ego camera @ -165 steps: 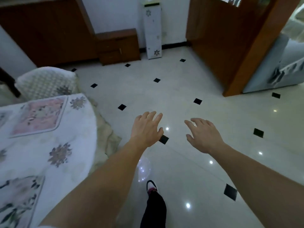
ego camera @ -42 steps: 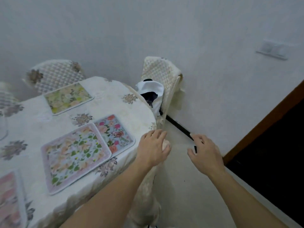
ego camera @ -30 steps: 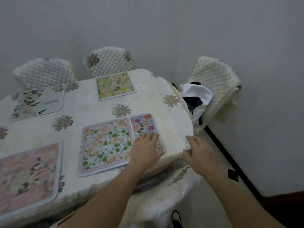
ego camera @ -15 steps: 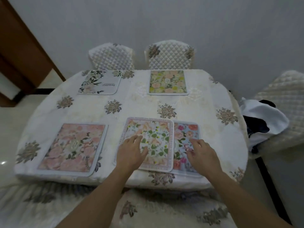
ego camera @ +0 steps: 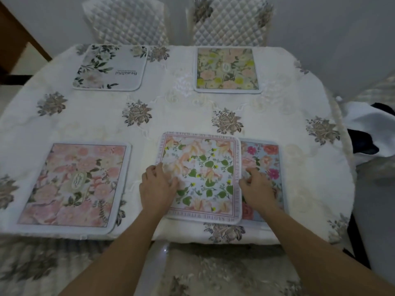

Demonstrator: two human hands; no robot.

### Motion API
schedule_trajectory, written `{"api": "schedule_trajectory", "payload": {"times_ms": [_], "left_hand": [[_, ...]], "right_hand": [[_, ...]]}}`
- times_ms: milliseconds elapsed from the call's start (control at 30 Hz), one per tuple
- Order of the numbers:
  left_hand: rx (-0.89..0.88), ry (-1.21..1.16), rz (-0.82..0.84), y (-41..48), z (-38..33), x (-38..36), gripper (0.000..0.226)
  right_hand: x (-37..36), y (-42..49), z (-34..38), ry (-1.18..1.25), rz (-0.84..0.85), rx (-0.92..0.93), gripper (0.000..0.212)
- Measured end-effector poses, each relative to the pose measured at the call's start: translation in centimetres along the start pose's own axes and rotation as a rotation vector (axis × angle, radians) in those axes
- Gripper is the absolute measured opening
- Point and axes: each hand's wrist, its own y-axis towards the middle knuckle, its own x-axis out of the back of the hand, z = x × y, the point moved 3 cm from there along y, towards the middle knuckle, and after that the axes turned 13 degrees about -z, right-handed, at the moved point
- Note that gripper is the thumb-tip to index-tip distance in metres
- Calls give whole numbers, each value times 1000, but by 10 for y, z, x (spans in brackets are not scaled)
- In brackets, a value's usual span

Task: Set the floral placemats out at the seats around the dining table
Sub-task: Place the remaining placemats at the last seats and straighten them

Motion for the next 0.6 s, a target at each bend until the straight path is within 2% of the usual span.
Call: {"api": "schedule_trajectory", "payload": {"times_ms": [167, 300, 367, 433, 533, 600], "left_hand": [[13, 100, -27, 8, 8, -10, 70], [78, 62, -2, 10, 10, -12, 80], [114, -6, 15, 17, 13, -12, 84], [188, -183, 48, 24, 16, -13, 73], [277, -406, 72, 27, 16, -11, 34], [260, -446, 77, 24, 10, -4, 30]], "right_hand": [[-22, 0, 7, 30, -74, -81, 30], [-26, 2, 9, 42, -113, -136, 32], [-26, 6, 13, 149, -96, -194, 31], [-28, 9, 18, 268, -53, -245, 30], [-28, 10, 24, 332, -21, -220, 32], [-22, 6, 28, 375, -13, -207, 29]]}}
